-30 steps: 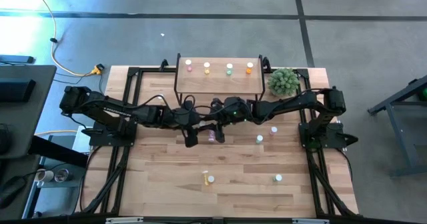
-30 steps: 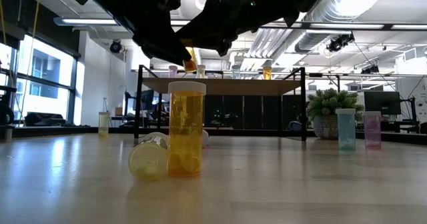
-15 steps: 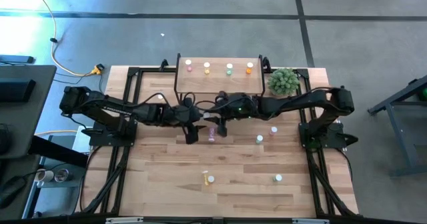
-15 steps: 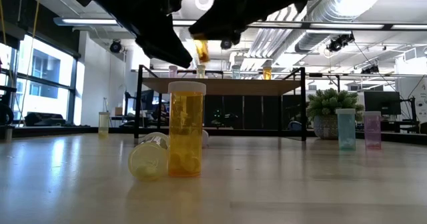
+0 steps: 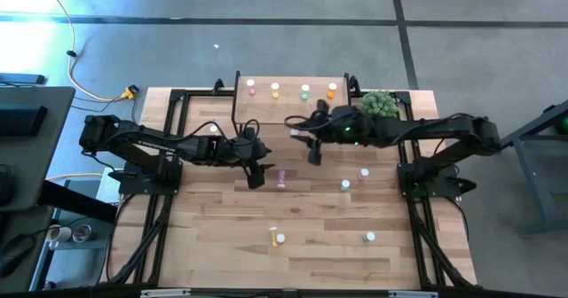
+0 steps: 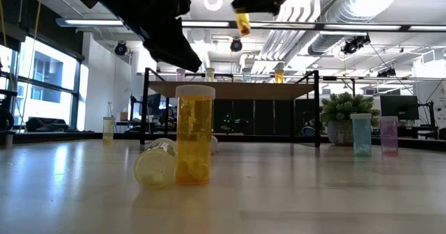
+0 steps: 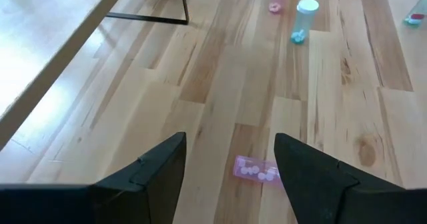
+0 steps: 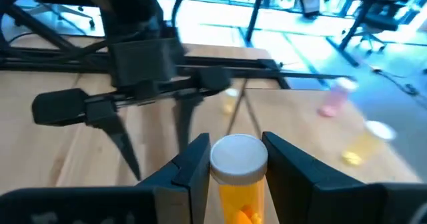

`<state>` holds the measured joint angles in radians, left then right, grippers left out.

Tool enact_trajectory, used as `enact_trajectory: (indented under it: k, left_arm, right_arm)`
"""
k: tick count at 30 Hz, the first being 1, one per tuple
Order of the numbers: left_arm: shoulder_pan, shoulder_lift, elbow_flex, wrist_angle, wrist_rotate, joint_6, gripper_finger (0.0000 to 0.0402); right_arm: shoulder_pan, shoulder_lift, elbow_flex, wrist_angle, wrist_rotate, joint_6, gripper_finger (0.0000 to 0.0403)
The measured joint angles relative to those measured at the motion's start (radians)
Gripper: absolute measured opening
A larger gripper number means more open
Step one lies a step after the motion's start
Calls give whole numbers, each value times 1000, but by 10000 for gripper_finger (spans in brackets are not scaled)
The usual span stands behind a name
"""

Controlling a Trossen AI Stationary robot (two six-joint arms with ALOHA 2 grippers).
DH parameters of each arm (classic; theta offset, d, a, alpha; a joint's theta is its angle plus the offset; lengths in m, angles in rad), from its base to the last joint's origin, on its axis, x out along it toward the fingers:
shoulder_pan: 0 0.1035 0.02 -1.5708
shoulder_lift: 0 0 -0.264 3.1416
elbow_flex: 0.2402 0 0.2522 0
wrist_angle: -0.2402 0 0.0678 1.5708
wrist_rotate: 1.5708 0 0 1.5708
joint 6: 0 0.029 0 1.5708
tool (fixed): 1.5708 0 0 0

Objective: Pick and place medicine bottles onto shelf by color
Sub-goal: Put the left orange pill bottle aligned with the other orange pill bottle on the shelf

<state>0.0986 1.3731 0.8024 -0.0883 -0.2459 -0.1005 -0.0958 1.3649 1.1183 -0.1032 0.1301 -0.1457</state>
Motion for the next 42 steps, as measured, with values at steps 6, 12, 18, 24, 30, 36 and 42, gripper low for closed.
enact_trajectory:
  k: [6,12,18,24,30,36,42]
  left_arm:
    - [0,0,0,-4,0,0,216]
    - [-1,0,0,-4,1,0,216]
    - [-1,0,0,5,4,-1,216]
    - [-1,0,0,12,25,-1,216]
    - [-1,0,0,12,27,-1,216]
    - [-1,0,0,11,27,-1,216]
    - [-1,0,0,11,27,-1,216]
  right_arm:
    - [-58,-158,-54,-77,83,-76,114]
    - [-183,-353,-346,197,87,-16,114]
    - [-311,-426,-575,472,78,32,114]
    - [-377,-361,-631,582,21,83,114]
    - [-378,-260,-631,670,-1,81,114]
    - [-378,-198,-630,714,15,86,114]
    - [-378,-177,-630,712,27,98,114]
